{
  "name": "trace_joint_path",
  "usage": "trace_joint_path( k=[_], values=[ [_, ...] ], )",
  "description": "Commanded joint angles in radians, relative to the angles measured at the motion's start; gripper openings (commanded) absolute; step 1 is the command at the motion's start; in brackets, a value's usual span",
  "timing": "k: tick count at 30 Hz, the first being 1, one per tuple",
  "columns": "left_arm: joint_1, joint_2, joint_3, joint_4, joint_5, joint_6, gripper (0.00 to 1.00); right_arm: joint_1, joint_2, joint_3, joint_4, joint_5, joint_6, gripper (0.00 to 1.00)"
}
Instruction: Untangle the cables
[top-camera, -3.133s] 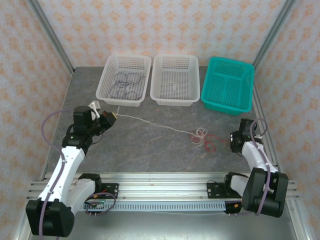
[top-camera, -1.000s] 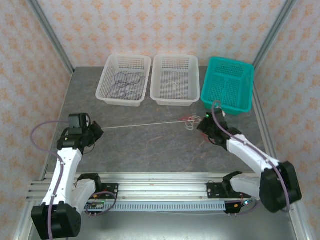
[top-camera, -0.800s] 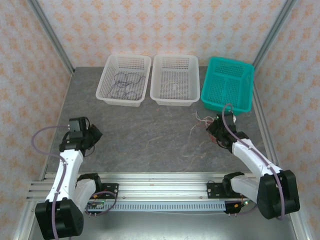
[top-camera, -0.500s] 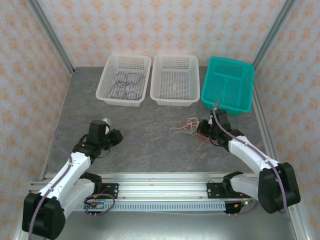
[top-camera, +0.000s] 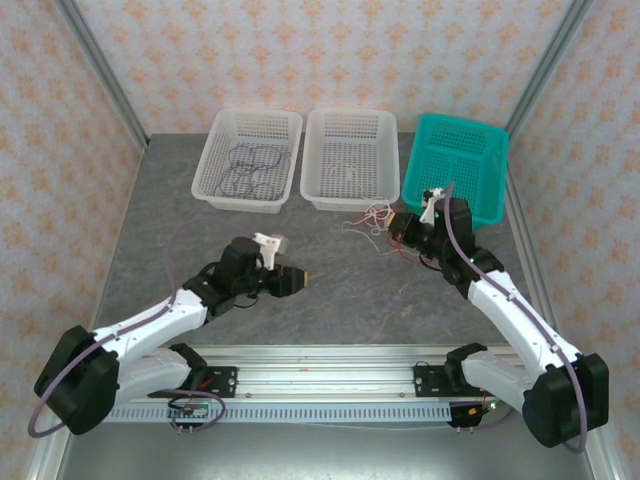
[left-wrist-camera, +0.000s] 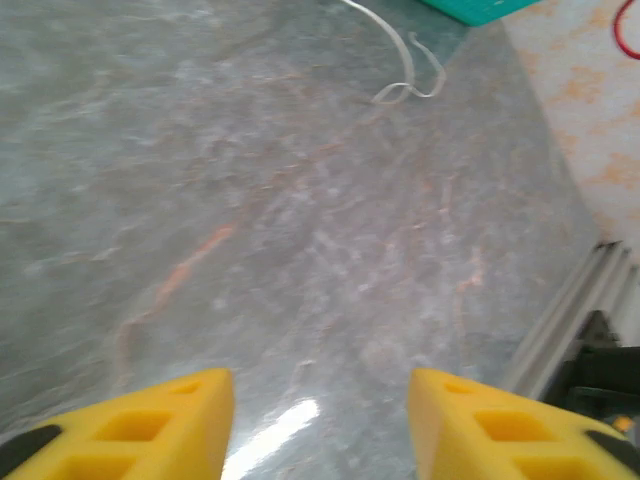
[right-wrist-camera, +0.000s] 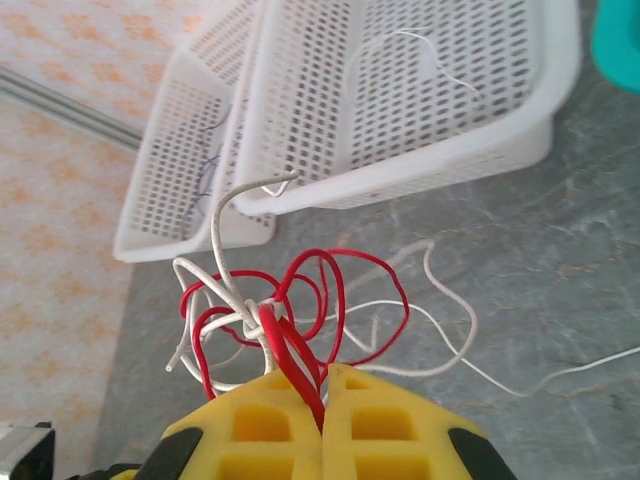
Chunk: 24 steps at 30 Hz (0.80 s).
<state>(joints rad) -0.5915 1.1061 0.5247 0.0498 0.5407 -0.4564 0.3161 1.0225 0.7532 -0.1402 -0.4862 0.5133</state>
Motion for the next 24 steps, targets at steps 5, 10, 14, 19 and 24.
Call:
trace_joint_path(
  k=[5, 10, 14, 19, 24],
  values=[
    [-0.038, 0.125, 0.177, 0.074, -0.110, 0.235, 0.74, 0.020, -0.019, 0.068, 0.024, -0.105, 0.012, 0.00],
    [-0.037, 0.284, 0.261, 0.179, -0.146, 0.370, 0.80, 0.026, -0.018, 0.089, 0.029, -0.156, 0.019, 0.00],
    [-0.039, 0.413, 0.325, 0.303, -0.058, 0.371, 0.79, 0.031, -0.019, 0.100, 0.015, -0.171, 0.021, 0.00],
    [-0.039, 0.494, 0.394, 0.353, -0.045, 0.321, 0.45, 0.031, -0.022, 0.096, -0.014, -0.139, 0.034, 0.00],
    [-0.039, 0.467, 0.406, 0.307, -0.090, 0.283, 0.00, 0.031, -0.033, 0.098, -0.103, 0.067, 0.032, 0.00]
  ],
)
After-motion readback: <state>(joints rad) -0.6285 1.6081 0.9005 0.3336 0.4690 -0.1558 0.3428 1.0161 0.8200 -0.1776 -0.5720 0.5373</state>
